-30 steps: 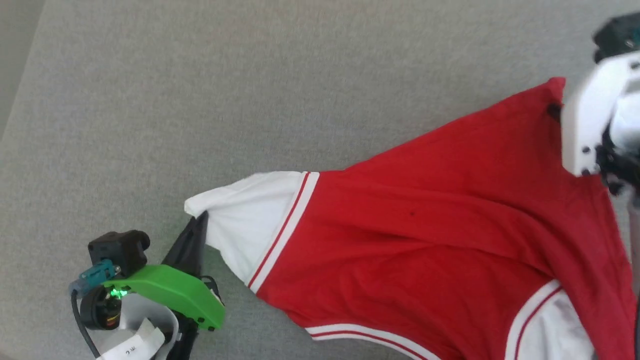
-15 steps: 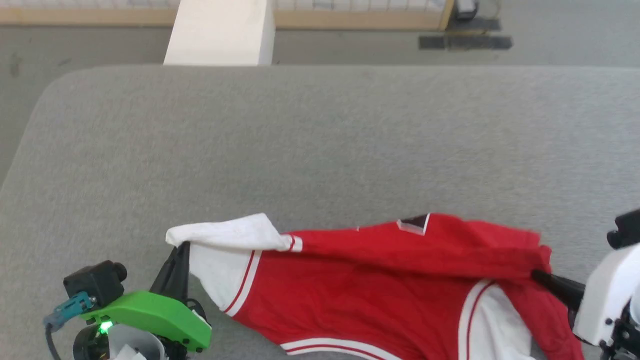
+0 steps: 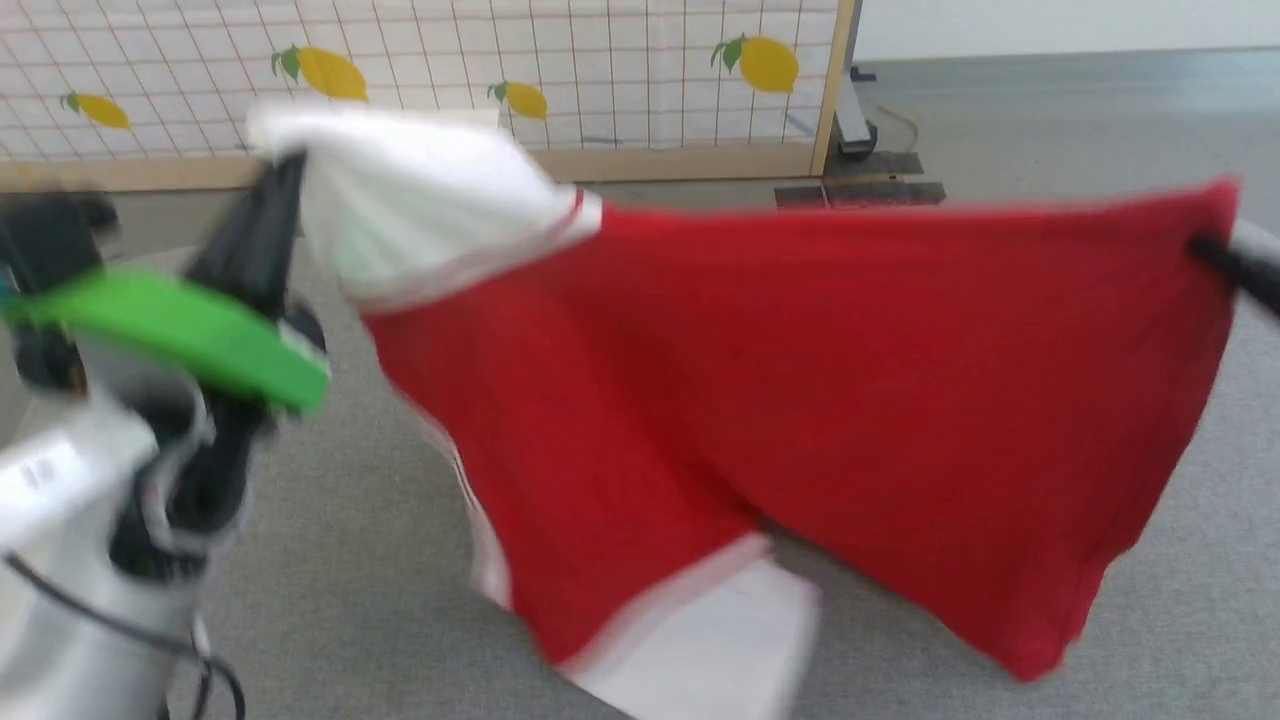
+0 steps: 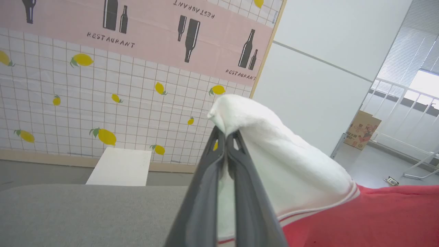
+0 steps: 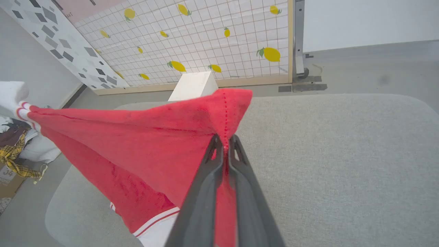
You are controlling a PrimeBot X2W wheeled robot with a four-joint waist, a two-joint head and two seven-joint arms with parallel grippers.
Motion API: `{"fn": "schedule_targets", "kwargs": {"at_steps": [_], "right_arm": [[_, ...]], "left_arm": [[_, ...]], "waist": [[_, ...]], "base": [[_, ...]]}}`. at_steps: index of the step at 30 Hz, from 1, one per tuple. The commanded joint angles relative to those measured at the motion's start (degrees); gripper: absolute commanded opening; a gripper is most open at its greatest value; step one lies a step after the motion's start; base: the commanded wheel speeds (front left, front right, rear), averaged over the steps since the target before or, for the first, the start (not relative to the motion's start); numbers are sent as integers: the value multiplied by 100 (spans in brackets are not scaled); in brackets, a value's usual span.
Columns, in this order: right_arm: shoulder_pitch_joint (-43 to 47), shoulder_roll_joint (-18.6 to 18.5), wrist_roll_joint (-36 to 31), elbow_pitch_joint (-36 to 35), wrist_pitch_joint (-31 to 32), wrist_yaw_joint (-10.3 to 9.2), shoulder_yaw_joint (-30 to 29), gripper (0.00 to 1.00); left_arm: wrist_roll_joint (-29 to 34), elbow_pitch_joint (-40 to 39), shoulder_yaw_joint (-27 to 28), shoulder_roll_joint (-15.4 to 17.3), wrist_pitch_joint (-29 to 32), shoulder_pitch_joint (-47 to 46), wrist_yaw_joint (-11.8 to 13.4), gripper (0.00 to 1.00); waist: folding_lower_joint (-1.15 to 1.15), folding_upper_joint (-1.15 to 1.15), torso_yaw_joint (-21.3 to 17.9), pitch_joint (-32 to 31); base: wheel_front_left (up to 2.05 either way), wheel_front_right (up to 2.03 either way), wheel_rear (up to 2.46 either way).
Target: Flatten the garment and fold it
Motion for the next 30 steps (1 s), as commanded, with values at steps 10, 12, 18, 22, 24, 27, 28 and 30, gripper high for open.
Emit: {"fn": "schedule_targets", "kwargs": {"at_steps": [10,12,18,22,24,27,28,30], "right_arm": [[-1870,-424,-160,786,-1,-6,274,0],[-2228,-429,-369,924,-61,-6,355,0],[-3395,-128,-1142,1378,-444,-6,493,0],[-4321,304,-1748,1790,-1065,-6,553,0],[-4793,539,-2057,2052,-1497,-6,516,0],[-5384,771,-2472,2456,-2139,-6,443,0],[-5596,831,-2611,2608,-2396,-6,428,0],[-5952,917,-2796,2883,-2813,-6,344,0]], "left_arm": [[358,1285,-44,84,372,-2672,-379,0],[396,1647,-8,117,435,-3136,-417,0],[599,2578,110,271,541,-4366,-387,0],[891,3206,130,393,385,-5258,-406,0],[1083,3446,120,446,236,-5696,-390,0],[1300,3702,130,453,-49,-6221,-342,0],[1306,3809,193,421,-195,-6412,-326,0],[1390,3950,251,391,-500,-6726,-316,0]], "waist": [[0,0,29,145],[0,0,1,362],[0,0,-159,1336],[0,0,-316,2063],[0,0,-395,2399],[0,0,-463,2776],[0,0,-484,2903],[0,0,-505,3115]], "base": [[0,0,0],[0,0,0],[0,0,0],[0,0,0],[0,0,0],[0,0,0],[0,0,0],[0,0,0]]}}
